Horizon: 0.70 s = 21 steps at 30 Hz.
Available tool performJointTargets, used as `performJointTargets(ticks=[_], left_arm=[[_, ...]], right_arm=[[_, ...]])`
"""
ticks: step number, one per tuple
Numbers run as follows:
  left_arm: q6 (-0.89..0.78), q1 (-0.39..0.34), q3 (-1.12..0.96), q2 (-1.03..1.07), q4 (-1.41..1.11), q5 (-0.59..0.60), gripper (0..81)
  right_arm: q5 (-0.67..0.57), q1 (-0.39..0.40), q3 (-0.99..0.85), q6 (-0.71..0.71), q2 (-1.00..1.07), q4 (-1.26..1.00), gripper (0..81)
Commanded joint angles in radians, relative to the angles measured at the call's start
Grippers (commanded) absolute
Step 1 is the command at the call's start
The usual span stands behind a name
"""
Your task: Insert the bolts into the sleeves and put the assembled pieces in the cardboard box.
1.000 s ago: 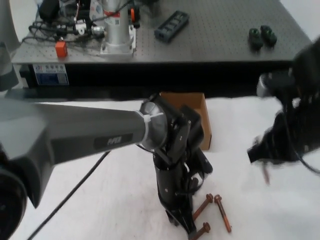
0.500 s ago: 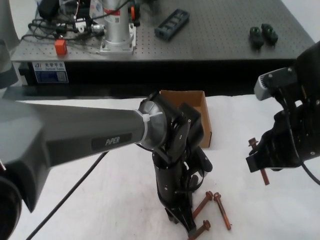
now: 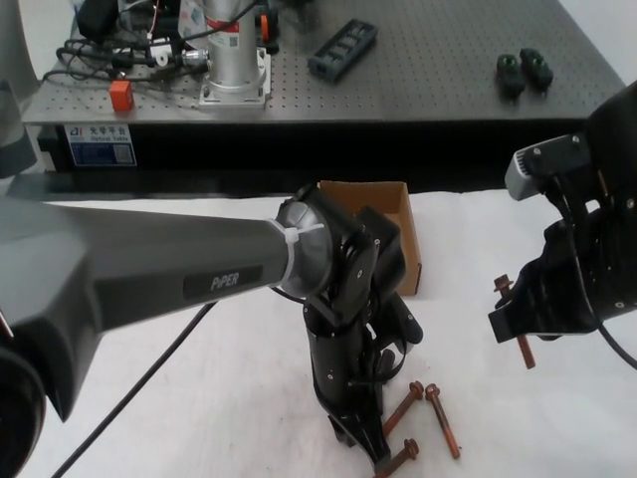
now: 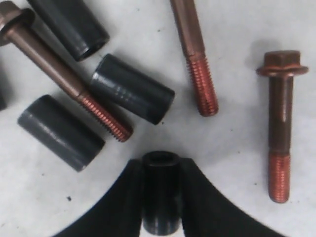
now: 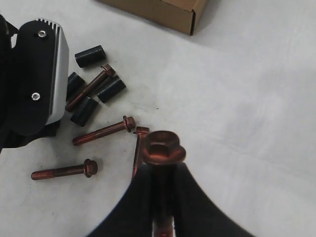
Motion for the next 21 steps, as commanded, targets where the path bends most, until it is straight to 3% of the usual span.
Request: performJointTargets(ticks=[1,21], left_arm=[[-0.003,0.001,-0.006,-0.011,0.002,-0.002,0.6],[-0.046,0.001,-0.006,-0.011,0.001,-0.002,0.6]], right_arm=[[-0.007,-0.001,-0.009,-0.002,-0.006,-0.005,0.2],[-0.007,-0.001,-0.009,-0.002,-0.006,-0.005,0.2]])
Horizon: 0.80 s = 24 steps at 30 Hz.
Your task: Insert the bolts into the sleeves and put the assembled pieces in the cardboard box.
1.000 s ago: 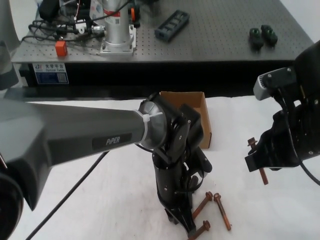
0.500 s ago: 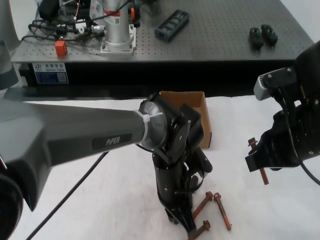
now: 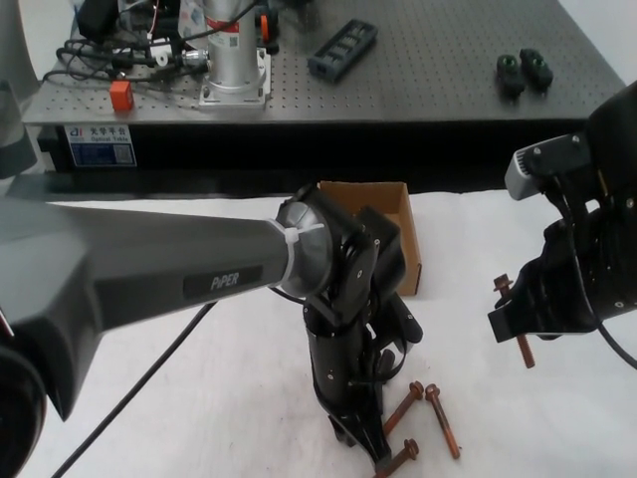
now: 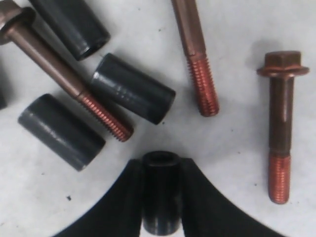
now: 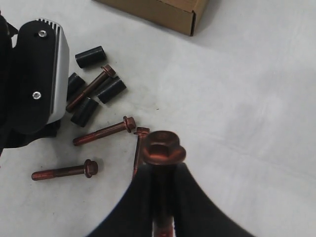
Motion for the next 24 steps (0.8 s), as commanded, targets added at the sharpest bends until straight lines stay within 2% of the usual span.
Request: performJointTargets(ticks=[1,13,20,24], left_arm=[[-0.055,0.001,-0.006,-0.011,0.001,-0.002,0.6],[-0.085,0.001,-0.006,-0.039,-0.023,-0.002,0.6],[-0.171,0.003,0.002,-0.194,-0.079,-0.002,0.6],[-0.255,0.003,0.089,-0.324,-0.181,-0.01,0.6]], right_arm=[[-0.007,-0.001,-0.009,-0.002,-0.006,-0.005,0.2],[-0.007,-0.001,-0.009,-0.002,-0.006,-0.005,0.2],[-0.007,-0.001,-0.009,-0.002,-0.006,-0.005,0.2],[-0.007,-0.001,-0.009,0.023,-0.006,-0.005,0.2]])
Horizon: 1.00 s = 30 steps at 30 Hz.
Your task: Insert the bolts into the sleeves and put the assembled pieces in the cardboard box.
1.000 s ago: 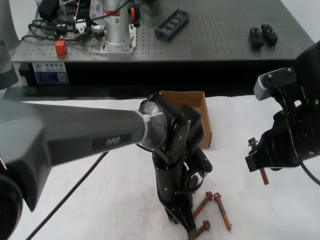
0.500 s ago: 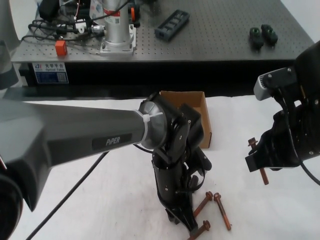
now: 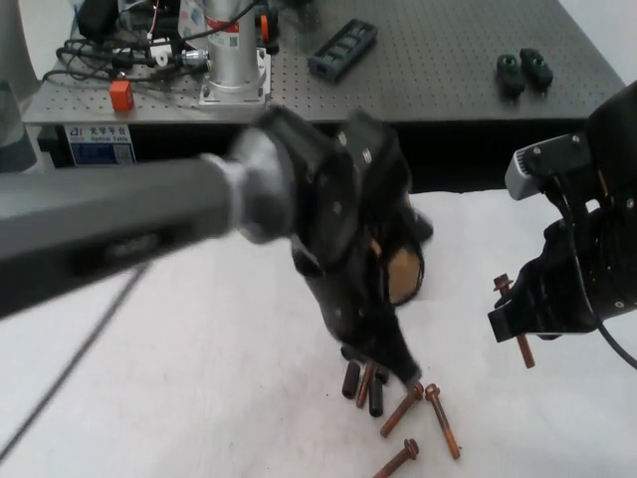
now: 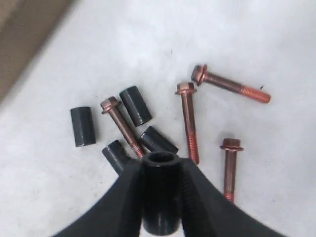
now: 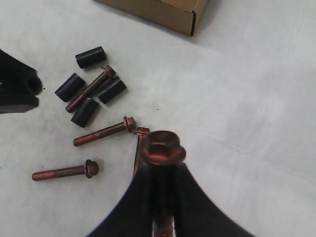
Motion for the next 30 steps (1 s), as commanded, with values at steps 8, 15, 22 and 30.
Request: performJointTargets(ticks=[8,15,22,30], left_arm=[[-0.336,0.003,0.473,-0.5,-0.465,-0.007,0.6],[-0.507,0.003,0.877,-0.795,-1.036,0.176,0.6],[-0.524,0.003,1.024,-0.834,-1.242,0.306,0.6],[-0.539,0.003,1.024,-0.834,-1.309,0.305,0.6]], right_arm=[[-0.007,-0.001,-0.009,0.012,-0.006,-0.022,0.2],[-0.158,-0.001,-0.009,0.04,-0.006,-0.135,0.2],[-0.401,0.003,-0.009,0.22,-0.016,-0.341,0.2],[-0.552,0.03,-0.009,0.47,-0.114,-0.68,0.2]])
